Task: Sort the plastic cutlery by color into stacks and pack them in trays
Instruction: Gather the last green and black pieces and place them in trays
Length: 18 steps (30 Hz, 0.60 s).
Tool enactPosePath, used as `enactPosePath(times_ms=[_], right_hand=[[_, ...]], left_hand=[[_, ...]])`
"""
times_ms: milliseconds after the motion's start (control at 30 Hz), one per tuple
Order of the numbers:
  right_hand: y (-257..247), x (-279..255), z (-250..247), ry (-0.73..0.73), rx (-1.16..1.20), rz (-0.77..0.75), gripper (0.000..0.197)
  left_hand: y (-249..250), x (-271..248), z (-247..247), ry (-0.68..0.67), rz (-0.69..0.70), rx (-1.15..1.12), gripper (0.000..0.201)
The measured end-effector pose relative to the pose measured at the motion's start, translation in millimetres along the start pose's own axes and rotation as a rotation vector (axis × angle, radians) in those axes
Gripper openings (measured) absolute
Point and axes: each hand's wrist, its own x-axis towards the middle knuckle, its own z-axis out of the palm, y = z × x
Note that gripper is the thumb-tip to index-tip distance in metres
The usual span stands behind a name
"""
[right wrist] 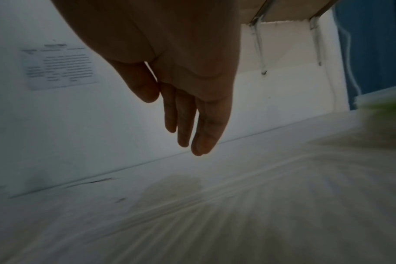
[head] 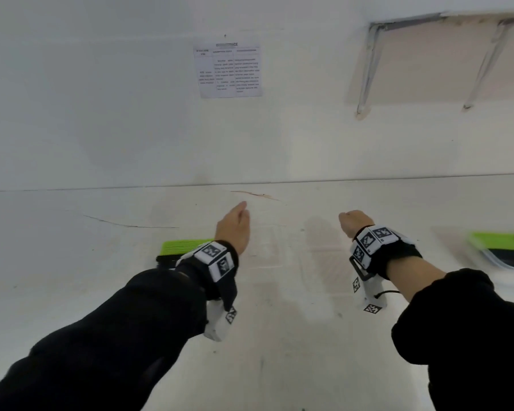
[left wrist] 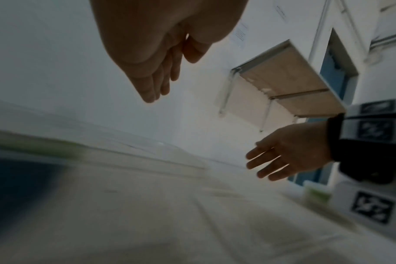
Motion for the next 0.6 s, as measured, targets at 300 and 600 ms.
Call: enactPosePath(times_ms=[300,600], right_hand=[[99,21,-64,-0.012,-0.093,0.090,0.037],[139,33,-73,-0.076,-0.449,-0.081,0.037]], left_hand=[[76,-15,124,-0.334,-0.147,-0.021,0.030],[60,-2,137,-0.299,-0.424,0.223,0.043]])
